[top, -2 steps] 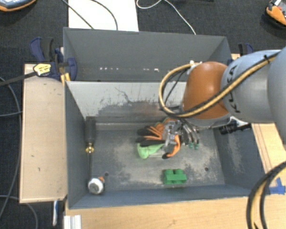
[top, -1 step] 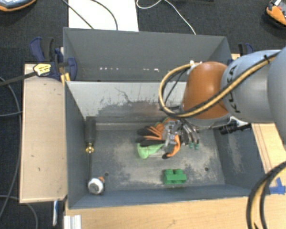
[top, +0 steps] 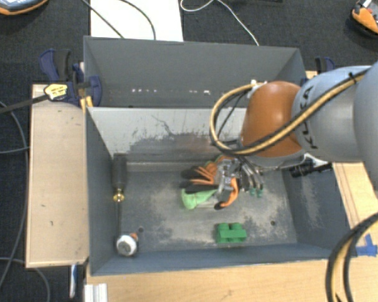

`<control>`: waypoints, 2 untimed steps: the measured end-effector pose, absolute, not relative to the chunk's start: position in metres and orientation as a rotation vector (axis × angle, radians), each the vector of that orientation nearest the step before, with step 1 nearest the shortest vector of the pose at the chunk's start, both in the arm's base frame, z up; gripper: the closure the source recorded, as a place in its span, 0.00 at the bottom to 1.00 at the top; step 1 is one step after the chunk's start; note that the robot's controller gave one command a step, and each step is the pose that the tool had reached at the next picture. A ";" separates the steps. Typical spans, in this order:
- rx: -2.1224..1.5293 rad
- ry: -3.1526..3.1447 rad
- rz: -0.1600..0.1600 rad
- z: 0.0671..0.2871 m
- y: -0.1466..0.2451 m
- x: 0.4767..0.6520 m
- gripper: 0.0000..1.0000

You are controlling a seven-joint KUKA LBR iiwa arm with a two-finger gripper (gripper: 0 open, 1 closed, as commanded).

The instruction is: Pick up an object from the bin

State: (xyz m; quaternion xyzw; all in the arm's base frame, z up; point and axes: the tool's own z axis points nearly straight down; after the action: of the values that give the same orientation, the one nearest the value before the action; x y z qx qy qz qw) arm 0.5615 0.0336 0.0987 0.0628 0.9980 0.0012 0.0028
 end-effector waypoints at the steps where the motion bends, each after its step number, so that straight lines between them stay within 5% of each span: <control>1: 0.197 3.130 0.004 0.099 0.034 0.562 1.00; 2: 0.197 3.130 0.004 0.099 0.034 0.562 1.00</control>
Offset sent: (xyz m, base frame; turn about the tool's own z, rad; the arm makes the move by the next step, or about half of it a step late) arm 0.0000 0.0000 0.0000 0.0000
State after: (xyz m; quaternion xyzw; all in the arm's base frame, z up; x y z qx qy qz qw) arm 0.5615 0.0336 0.0987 0.0629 0.9980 0.0012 0.0028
